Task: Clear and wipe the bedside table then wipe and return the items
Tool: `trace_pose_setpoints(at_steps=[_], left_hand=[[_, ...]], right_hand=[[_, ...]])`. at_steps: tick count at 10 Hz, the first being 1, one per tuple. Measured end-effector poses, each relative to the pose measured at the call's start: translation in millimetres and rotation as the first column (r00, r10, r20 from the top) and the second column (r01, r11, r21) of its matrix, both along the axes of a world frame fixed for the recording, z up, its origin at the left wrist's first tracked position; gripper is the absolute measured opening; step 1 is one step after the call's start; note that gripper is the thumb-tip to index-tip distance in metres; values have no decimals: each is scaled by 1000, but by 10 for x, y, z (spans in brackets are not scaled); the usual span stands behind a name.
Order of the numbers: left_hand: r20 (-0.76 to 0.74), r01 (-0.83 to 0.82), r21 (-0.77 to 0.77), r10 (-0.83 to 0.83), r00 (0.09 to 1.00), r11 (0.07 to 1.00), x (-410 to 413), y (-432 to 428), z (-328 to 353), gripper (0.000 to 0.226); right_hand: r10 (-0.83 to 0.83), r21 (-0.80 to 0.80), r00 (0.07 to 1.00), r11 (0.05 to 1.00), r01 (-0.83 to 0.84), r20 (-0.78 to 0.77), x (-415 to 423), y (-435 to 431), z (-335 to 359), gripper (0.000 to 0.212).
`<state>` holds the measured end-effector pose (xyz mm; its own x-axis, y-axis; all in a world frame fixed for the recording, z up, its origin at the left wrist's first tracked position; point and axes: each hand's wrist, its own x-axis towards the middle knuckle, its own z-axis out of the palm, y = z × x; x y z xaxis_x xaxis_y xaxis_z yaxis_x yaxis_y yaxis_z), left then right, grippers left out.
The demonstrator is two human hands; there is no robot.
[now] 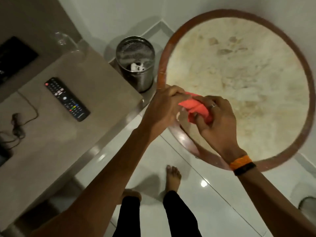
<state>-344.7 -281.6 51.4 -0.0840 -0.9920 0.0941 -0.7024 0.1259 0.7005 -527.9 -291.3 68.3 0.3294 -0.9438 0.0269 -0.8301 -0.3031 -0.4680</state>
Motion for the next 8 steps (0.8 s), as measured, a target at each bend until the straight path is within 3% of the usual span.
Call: trace_pose_setpoints(at_steps=[1, 3, 4, 6, 7, 8], left_hand=[[74, 169, 137, -181, 981, 976, -328, -144, -82, 51], [392, 200, -81, -154, 907, 976, -689, 11, -509, 44], [535, 187, -94, -109, 838, 978, -835, 159, -753, 50], [545, 195, -69, -127, 829, 978, -817, 147, -751, 52], [515, 111, -86, -51, 856, 990, -765, 150, -712, 54], [404, -214, -137, 252, 879, 967, -592, 237, -550, 58]], right_hand=[[-29, 65, 990, 997, 38, -136, -449, -11, -14, 67], [62, 55, 971, 997, -51, -232, -864, 181, -511, 59], [140, 96, 946, 989, -116, -292, -881, 258, -785, 65], [109, 49, 962, 994, -100, -251, -841, 233, -806, 66], [112, 37, 969, 994, -107, -220, -728, 169, -727, 64], [134, -54, 971, 988, -147, -200, -322, 78, -499, 60]])
